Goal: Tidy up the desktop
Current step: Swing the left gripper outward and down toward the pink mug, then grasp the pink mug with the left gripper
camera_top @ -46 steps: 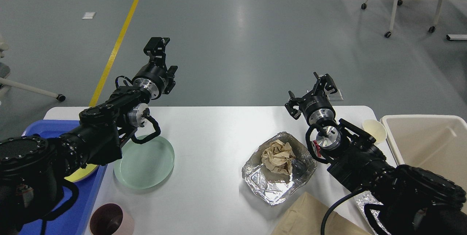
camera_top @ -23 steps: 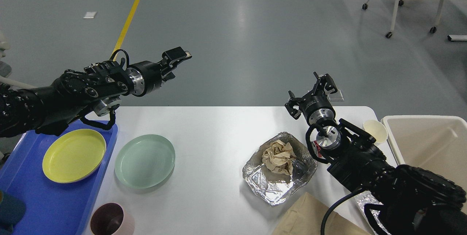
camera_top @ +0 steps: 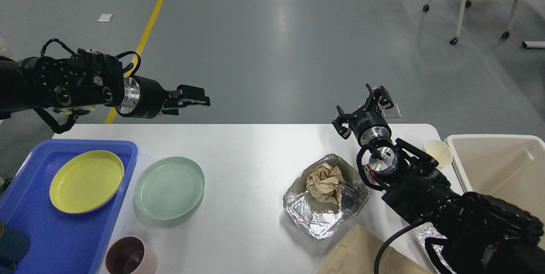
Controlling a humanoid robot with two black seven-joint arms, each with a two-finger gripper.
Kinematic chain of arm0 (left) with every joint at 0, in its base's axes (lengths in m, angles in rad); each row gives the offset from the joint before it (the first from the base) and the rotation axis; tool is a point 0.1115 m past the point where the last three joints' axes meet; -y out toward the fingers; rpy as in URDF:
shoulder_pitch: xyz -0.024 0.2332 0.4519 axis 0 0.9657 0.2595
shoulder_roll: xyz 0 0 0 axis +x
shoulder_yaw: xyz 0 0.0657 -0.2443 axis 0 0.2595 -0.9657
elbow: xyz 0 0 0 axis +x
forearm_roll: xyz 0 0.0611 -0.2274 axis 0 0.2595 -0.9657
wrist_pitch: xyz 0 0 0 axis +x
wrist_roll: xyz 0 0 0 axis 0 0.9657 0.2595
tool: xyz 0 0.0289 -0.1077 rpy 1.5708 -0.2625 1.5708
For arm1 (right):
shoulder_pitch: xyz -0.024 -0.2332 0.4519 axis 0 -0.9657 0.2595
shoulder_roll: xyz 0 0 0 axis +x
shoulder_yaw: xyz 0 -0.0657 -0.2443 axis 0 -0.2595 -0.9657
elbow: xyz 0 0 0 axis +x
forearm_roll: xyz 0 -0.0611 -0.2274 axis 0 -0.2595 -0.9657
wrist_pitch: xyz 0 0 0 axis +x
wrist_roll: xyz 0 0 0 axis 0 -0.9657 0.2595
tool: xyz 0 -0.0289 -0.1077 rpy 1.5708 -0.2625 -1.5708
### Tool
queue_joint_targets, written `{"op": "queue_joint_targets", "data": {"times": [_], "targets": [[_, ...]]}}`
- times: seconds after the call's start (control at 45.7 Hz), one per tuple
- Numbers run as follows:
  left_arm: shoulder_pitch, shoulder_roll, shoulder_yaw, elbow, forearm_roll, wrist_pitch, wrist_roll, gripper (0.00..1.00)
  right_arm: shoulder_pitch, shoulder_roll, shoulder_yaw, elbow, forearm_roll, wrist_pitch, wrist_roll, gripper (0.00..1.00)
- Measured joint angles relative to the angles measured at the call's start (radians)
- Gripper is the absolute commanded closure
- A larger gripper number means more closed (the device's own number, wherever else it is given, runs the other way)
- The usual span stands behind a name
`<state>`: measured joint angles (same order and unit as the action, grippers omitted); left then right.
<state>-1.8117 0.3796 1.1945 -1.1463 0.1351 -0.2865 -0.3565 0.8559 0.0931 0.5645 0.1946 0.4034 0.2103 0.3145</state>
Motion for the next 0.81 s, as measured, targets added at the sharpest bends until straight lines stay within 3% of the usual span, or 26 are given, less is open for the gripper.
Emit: {"op": "queue_joint_targets", "data": {"times": [0.153, 0.35, 0.613, 0.81], "targets": [[-0.135, -0.01, 0.142, -0.187, 0.087, -0.024, -0.003, 0.03, 0.0, -0.001, 0.0, 0.0, 0.0, 0.0, 0.0, 0.0], [-0.203, -0.013, 0.242, -0.347, 0.222, -0.06, -0.001, 0.03, 0.0, 0.0, 0.0, 0.0, 0.0, 0.0, 0.0, 0.0], [-0.187, 0.002, 0.377, -0.407, 0.516, -0.072, 0.002, 0.04, 0.0, 0.0, 0.0, 0.0, 0.0, 0.0, 0.0, 0.0], [-0.113, 0.024, 0.429, -0.408, 0.617, -0.029, 0.002, 0.04, 0.0, 0.0, 0.0, 0.0, 0.0, 0.0, 0.0, 0.0]]}}
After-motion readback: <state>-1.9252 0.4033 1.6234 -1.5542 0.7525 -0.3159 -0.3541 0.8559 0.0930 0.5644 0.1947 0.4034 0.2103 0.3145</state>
